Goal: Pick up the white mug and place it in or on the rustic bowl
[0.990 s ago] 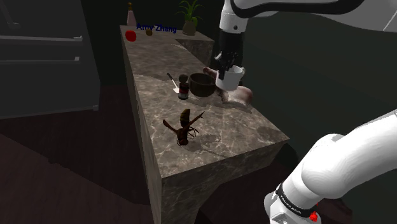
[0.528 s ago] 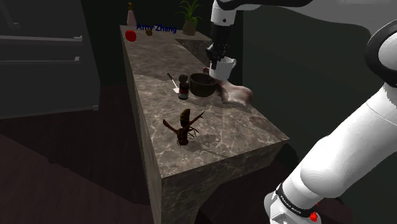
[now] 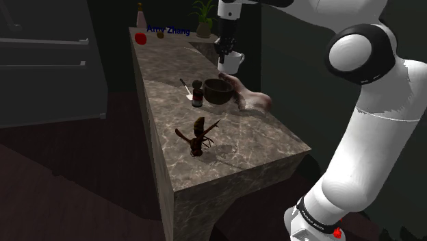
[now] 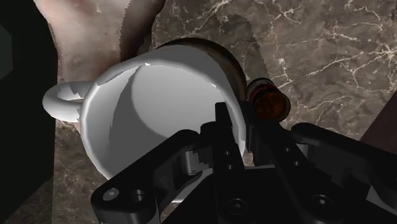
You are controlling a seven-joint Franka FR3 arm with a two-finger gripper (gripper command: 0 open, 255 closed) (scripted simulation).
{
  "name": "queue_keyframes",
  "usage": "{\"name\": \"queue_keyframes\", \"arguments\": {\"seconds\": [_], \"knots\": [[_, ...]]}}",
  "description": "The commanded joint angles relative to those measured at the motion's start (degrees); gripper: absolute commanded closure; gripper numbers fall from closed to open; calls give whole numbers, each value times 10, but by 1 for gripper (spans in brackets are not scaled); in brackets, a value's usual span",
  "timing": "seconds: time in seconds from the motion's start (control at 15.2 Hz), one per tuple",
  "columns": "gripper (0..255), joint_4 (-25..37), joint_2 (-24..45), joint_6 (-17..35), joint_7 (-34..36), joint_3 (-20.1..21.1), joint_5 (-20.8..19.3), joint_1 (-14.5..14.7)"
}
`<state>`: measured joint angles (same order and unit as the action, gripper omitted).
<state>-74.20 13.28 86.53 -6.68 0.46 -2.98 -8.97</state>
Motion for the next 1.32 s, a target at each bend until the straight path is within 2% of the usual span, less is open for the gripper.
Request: {"name": "queue_keyframes", "arguments": {"seconds": [0.0,0.07,0.66,1.25], "knots": [[255,106,70,-35,-12,-4,0,-6],[255,145,95,-49,-16,-5,1,-8],[255,21,61,40,-12,-5,1,-9],[255,-62,48,111,-9,-5,0,-10]]}}
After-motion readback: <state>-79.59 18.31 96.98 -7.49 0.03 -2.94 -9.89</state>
